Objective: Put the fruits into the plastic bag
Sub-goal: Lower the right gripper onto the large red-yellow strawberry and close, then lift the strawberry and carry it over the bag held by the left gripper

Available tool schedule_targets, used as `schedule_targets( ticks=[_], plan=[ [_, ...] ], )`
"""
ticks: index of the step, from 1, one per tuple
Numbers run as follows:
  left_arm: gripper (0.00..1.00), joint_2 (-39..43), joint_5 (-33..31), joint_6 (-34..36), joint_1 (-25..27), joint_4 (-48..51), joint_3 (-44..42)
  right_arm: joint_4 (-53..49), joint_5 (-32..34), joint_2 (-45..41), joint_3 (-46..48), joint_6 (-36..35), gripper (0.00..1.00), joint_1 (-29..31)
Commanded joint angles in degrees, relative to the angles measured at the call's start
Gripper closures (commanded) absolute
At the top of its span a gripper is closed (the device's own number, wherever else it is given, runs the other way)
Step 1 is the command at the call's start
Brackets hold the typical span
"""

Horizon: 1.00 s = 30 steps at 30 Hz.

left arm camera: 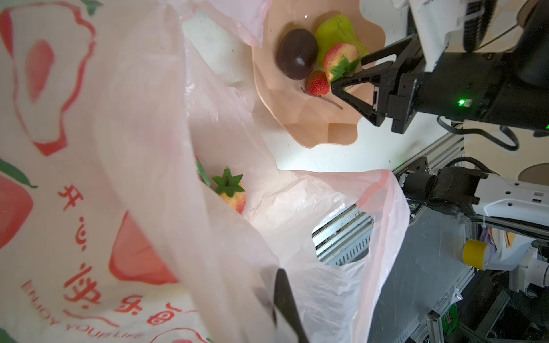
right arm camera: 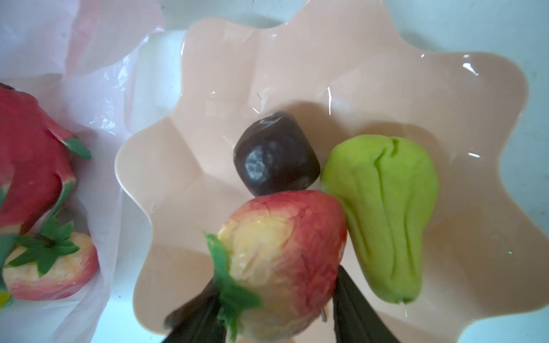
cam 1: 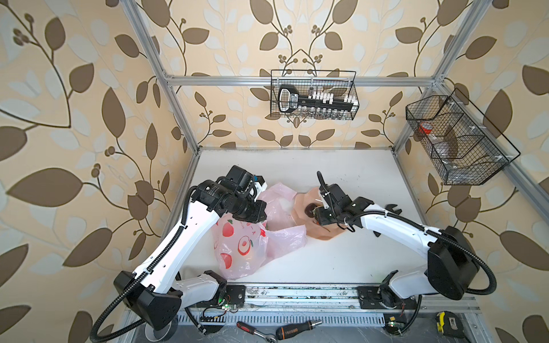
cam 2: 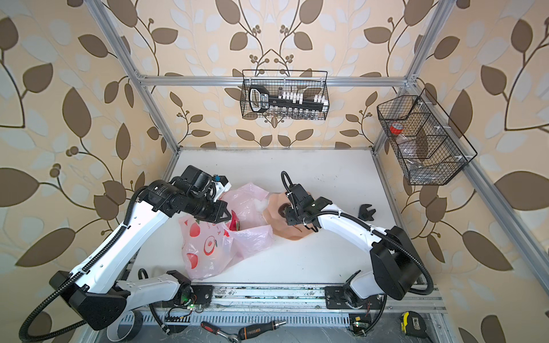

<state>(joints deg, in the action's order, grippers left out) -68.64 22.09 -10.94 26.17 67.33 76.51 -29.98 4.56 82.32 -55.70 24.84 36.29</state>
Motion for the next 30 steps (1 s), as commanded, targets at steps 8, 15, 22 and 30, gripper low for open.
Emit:
schedule_targets(
  ticks=[8,15,22,30],
  plan=[
    [1.00,0.1,1.4,1.0,-0.3,-0.3,-0.4,1.3,-9.6,-6.1,1.2,3.0,0.52,-3.7],
    [1.00,0.4,1.5,0.9,-0.3,-0.2,-0.4,14.5,-26.1,-8.6,5.0,11.7,0.54,-5.5],
    [1.00,0.8,1.6,0.7,-0.3,0.0,-0.4,22.9,-32.2,-8.7,7.6,18.4,0.55,-6.1],
    [1.00,0.9,1.8,0.6,-0.3,-0.1,-0.5,33.2,-36.9,-7.3,10.6,25.8,0.56,-5.9]
  ],
)
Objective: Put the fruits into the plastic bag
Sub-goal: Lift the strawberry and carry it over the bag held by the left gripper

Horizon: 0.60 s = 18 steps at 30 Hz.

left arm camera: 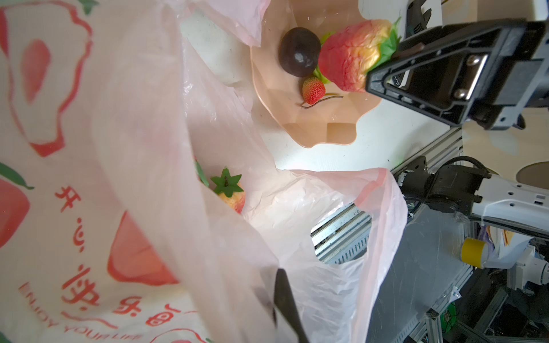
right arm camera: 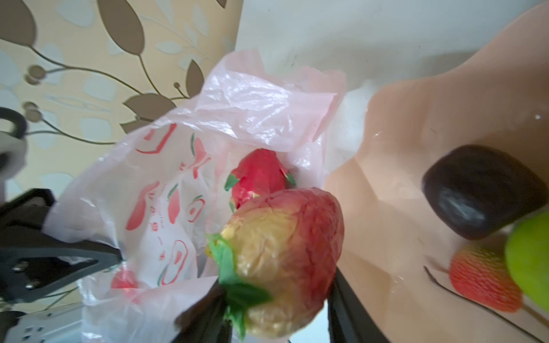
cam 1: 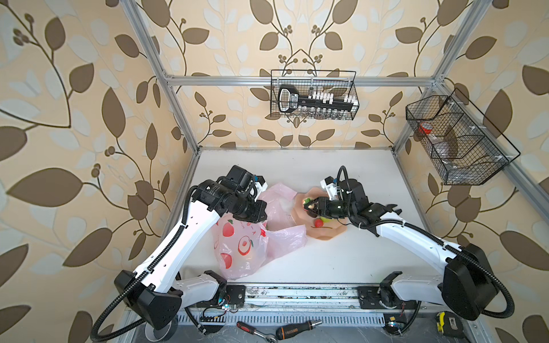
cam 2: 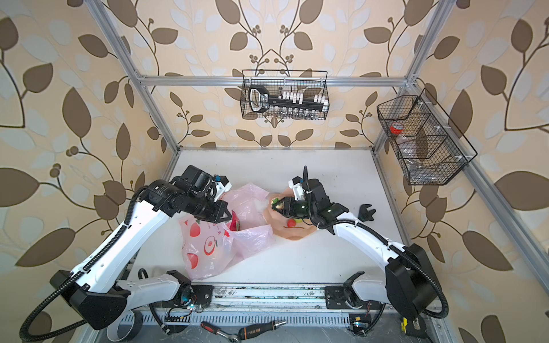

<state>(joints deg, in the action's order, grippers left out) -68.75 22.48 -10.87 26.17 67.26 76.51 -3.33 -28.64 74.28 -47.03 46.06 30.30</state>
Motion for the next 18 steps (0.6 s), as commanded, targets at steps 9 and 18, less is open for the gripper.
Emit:
schedule_targets(
  ticks=[9,18],
  plan=[
    [1.00,1.0,1.4,0.3,-0.3,0.1,-0.3,18.1,-5.9,6.6,2.0,12.2,0.56,5.1],
    [1.00,0.7,1.1,0.2,-0.3,-0.2,0.0,26.6,-5.8,14.2,0.2,17.9,0.58,12.2]
  ],
)
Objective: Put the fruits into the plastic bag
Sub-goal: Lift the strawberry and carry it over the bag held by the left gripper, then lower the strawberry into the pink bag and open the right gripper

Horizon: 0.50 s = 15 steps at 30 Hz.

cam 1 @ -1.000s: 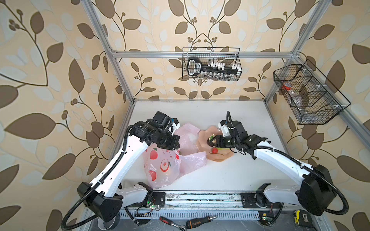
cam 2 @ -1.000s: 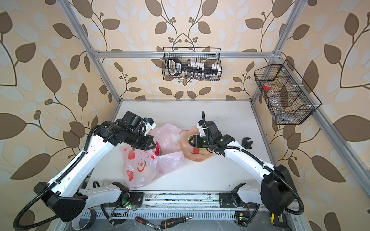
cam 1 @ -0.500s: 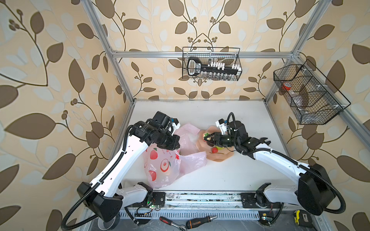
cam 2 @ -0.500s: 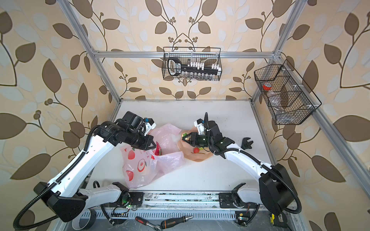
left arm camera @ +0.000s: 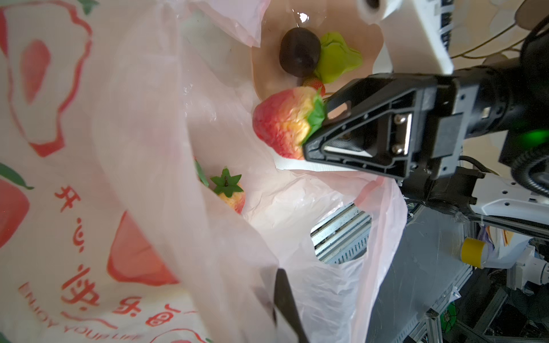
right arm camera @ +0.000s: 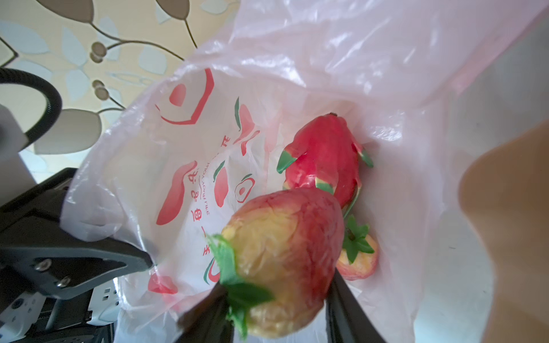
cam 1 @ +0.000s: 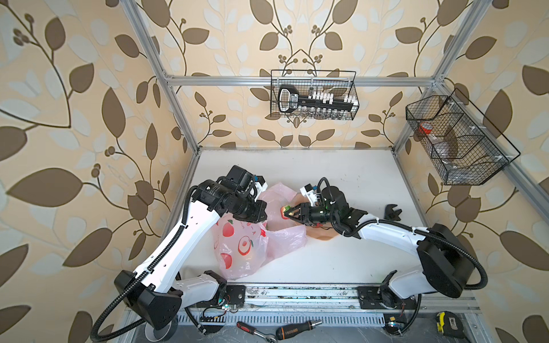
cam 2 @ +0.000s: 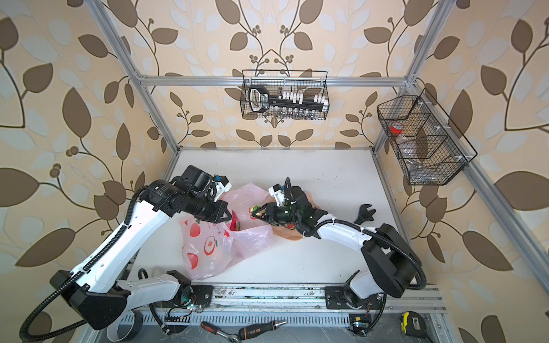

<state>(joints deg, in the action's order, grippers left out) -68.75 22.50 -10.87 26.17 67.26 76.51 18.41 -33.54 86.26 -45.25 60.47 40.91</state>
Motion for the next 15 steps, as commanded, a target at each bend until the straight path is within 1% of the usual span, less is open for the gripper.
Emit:
schedule_targets(
  ticks=[1,8,15],
  plan=[
    [1.00,0.7,0.9,0.2,-0.3,-0.2,0.3,5.9,-0.9,3.4,-1.8,4.1,0.58,2.4],
    [1.00,-0.2,1.2,0.5,-0.3,-0.3,1.2,12.4,-0.9,11.4,-5.3,8.3,0.60,7.0],
    [1.00,-0.6,1.4,0.6,-0.3,-0.6,1.8,13.0,-0.9,18.5,-11.3,9.8,0.60,10.6]
  ],
)
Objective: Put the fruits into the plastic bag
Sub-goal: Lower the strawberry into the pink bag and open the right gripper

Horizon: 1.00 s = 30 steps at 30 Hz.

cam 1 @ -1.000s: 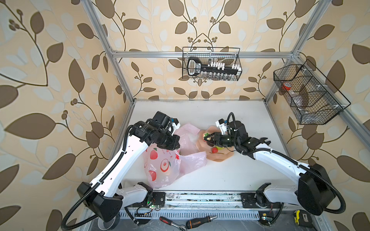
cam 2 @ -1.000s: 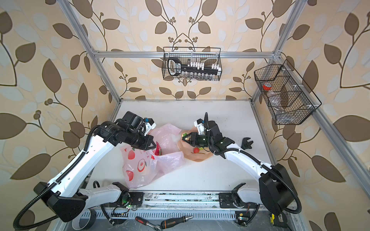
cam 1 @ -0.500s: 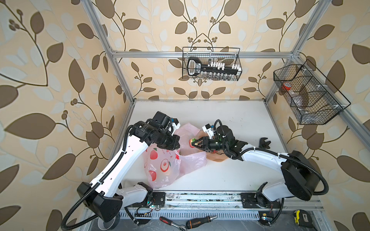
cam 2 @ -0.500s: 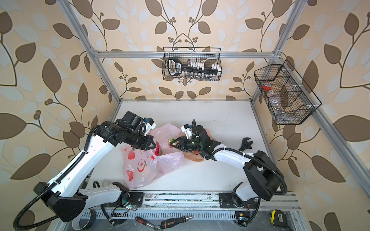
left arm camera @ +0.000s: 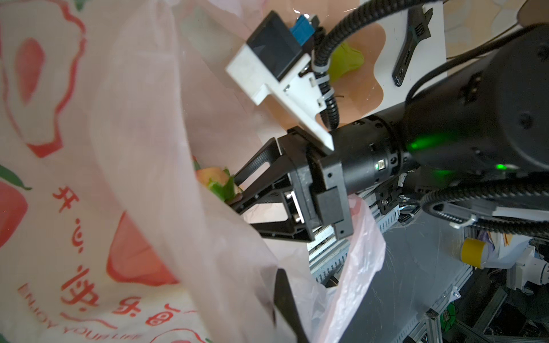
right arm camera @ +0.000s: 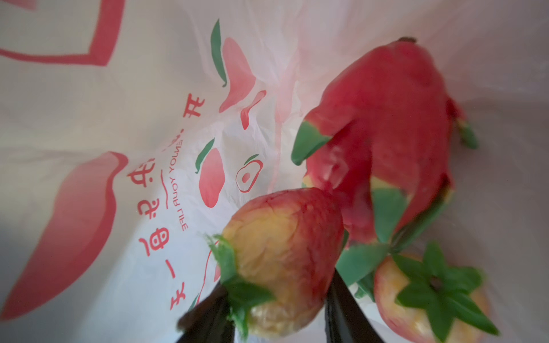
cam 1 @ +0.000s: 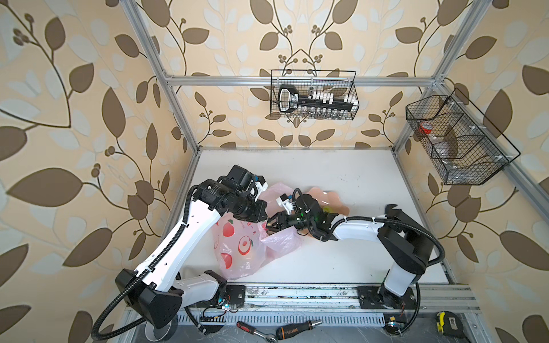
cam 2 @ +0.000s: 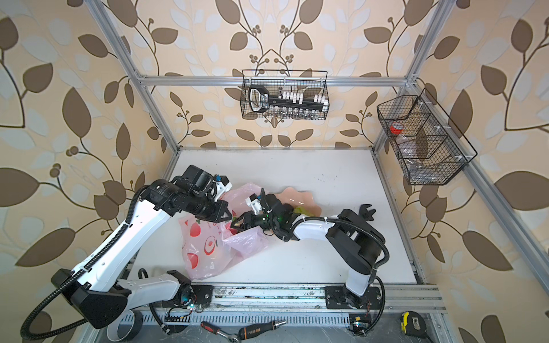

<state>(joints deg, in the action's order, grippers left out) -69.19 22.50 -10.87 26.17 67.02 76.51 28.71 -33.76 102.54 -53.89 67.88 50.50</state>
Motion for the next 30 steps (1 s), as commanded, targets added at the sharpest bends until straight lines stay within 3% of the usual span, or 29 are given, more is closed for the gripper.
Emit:
schedule_targets(
  ticks=[1,15,20,25,30],
  plan=[
    [1.00,-0.2,1.4,0.6,-0.3,-0.4,2.0,2.9,-0.8,3.3,-3.5,2.7,0.60,1.4],
    [1.00,-1.1,1.2,1.1,-0.3,-1.0,2.7,3.8,-3.4,13.0,-12.2,6.1,0.53,6.3],
    [1.00,-1.3,1.2,1.1,-0.3,-1.2,2.5,6.3,-4.9,15.1,-13.4,8.7,0.42,7.2],
    [1.00,-1.2,1.1,1.2,-0.3,-1.1,2.4,8.8,-6.5,15.4,-13.3,10.3,0.23,7.1],
    [1.00,-1.1,0.6,1.4,-0.3,-0.8,2.4,7.7,-7.5,14.3,-13.1,9.3,0.16,6.9]
  ],
)
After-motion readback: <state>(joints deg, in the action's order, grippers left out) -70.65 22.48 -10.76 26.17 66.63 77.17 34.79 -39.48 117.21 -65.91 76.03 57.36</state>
